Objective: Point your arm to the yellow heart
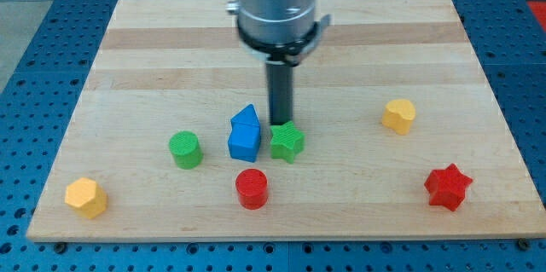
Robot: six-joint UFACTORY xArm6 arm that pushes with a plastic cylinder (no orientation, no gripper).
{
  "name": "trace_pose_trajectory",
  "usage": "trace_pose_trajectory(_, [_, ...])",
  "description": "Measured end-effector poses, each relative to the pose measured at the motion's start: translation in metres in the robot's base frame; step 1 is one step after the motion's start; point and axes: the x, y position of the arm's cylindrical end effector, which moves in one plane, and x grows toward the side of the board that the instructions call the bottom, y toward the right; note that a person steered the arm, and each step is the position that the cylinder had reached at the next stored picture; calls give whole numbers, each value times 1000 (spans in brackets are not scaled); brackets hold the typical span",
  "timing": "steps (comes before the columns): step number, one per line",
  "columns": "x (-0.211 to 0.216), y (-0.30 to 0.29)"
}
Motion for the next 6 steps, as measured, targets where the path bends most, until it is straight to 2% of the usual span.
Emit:
trace_pose_trajectory(2, [-32,105])
trace_pose_trajectory(3, [-38,119])
trace_pose_trajectory(5, [-28,203])
trace_pose_trajectory(6, [-28,203])
